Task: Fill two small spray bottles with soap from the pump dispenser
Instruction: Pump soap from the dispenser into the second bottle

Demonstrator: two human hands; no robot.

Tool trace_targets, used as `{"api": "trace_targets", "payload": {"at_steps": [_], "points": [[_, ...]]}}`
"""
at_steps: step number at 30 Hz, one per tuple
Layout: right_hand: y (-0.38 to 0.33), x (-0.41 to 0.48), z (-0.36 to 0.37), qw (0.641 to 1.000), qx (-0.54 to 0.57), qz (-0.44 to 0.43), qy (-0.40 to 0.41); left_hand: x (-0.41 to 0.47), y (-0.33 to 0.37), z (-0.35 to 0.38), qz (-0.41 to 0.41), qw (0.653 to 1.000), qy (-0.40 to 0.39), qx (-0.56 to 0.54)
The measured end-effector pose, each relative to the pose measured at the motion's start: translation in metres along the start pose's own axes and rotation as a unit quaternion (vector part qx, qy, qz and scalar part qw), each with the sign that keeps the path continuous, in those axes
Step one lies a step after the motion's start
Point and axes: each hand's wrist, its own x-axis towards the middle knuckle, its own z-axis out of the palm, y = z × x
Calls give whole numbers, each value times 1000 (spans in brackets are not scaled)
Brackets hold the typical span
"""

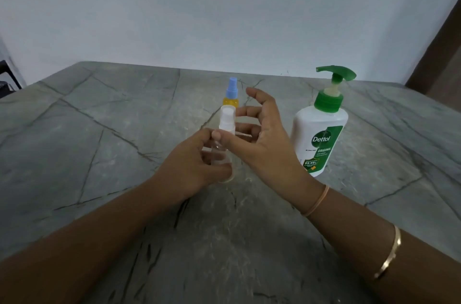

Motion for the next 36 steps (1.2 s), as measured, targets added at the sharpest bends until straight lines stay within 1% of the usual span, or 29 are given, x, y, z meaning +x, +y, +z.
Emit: {"api": "trace_targets", "payload": {"at_steps": [3, 7, 9, 14, 19, 25, 29, 31, 34, 36], "points": [[2, 2, 4, 997, -73, -14, 24, -1, 0, -1, 3, 1000, -10, -4], [4, 2, 2, 1000, -28, -12, -10, 0, -1, -2, -8, 999, 1, -33], [3, 0, 3, 999, -25, -20, -13, -1, -1, -1, -6, 999, -3, -33], [1, 0, 7, 995, -96, -30, 16, 0, -1, 0, 4, 1000, -5, -7], [1, 0, 6, 998, -64, -18, -13, 0, 1, 0, 3, 1000, -5, -3], [3, 0, 6, 995, -97, -17, 19, 0, 0, 0, 14, 1000, -3, 6], [3, 1, 2, 999, -39, 3, -22, 0, 0, 2, 6, 1000, -8, -4], [4, 0, 4, 999, -51, -3, -18, 0, 0, 2, 11, 1000, -6, -4], [6, 1, 4, 997, -80, -15, 10, 0, 0, 2, 17, 1000, -4, 11], [6, 0, 3, 998, -62, -10, 10, 0, 1, 2, 14, 1000, -6, 11]]}}
